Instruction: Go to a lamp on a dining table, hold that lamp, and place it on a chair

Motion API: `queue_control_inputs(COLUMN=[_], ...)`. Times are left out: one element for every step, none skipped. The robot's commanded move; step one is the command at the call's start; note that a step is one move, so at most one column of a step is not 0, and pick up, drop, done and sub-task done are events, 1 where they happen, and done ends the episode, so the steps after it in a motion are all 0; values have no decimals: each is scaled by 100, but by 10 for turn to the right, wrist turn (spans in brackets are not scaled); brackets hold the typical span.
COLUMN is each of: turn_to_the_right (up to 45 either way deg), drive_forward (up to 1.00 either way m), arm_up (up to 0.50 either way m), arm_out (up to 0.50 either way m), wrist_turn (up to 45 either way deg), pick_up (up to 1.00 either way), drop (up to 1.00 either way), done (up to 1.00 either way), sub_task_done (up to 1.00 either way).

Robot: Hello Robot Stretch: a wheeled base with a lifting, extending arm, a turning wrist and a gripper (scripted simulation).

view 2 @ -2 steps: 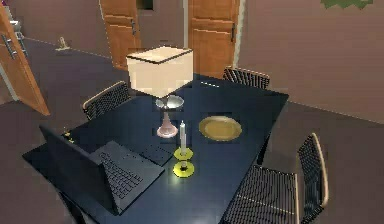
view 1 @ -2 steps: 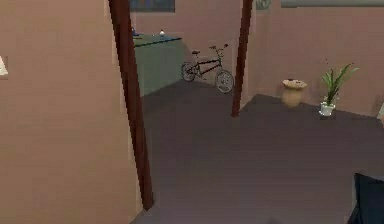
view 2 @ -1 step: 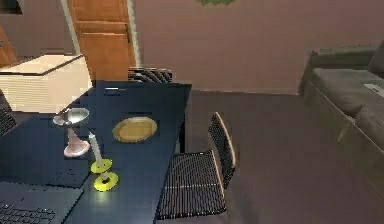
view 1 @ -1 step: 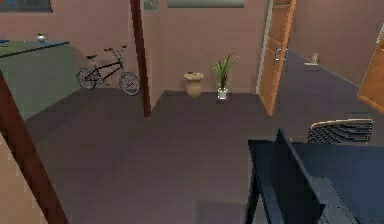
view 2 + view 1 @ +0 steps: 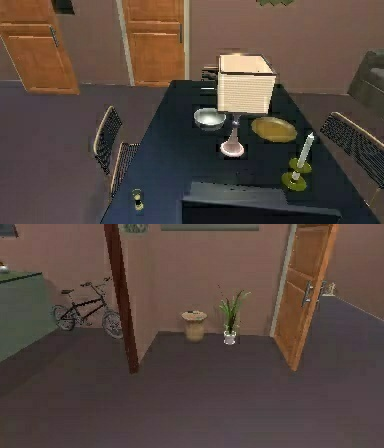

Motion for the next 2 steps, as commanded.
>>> queue_control_inputs(turn_to_the_right=[300, 0], drive_forward=[0, 0], arm_up=[0, 50], arm_out=[0, 0], wrist_turn=[0, 0], pick_up=[0, 0], drop=[0, 0], done=[0, 0], sub_task_done=[0, 0])
